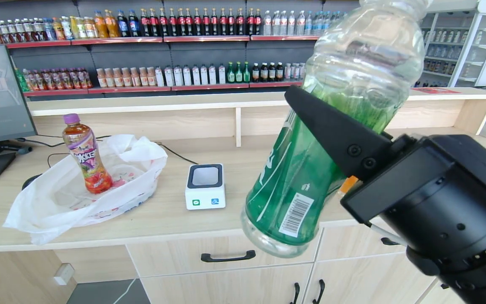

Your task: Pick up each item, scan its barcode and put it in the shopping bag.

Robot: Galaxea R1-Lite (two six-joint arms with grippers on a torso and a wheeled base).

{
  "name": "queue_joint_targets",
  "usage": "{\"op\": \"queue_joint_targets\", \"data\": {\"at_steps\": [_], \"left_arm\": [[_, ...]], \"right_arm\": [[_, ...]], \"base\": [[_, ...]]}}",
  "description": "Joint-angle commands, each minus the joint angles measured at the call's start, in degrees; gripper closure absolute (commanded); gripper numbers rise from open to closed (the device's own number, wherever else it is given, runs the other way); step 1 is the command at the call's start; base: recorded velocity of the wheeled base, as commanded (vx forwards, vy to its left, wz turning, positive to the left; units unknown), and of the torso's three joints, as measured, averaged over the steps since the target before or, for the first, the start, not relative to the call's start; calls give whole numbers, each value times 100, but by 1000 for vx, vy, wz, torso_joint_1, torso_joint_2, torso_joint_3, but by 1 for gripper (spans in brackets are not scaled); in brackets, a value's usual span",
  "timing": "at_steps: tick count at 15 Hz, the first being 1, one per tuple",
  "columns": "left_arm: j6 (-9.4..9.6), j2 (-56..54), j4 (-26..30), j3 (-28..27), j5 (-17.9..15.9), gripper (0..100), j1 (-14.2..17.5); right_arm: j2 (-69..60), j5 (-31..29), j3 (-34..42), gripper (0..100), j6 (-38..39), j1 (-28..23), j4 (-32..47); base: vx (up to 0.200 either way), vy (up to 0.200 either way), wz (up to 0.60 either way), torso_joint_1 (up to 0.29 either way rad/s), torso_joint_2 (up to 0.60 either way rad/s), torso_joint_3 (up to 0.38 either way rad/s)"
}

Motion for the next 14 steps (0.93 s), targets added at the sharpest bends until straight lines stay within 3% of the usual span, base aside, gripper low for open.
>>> {"op": "queue_joint_targets", "data": {"at_steps": [1, 4, 7, 14], "left_arm": [[-1, -2, -1, -1, 1, 0, 0], [-1, -2, -1, -1, 1, 0, 0], [-1, -2, -1, -1, 1, 0, 0], [7, -2, -1, -1, 1, 0, 0]], "right_arm": [[64, -5, 141, 100, -121, -7, -6], [108, -84, 501, 100, -262, -42, -41], [134, -102, 1195, 100, -561, -622, -208], [398, -93, 1354, 100, -728, -1290, -393]], "base": [[0, 0, 0, 0, 0, 0], [0, 0, 0, 0, 0, 0], [0, 0, 0, 0, 0, 0], [0, 0, 0, 0, 0, 0]]}}
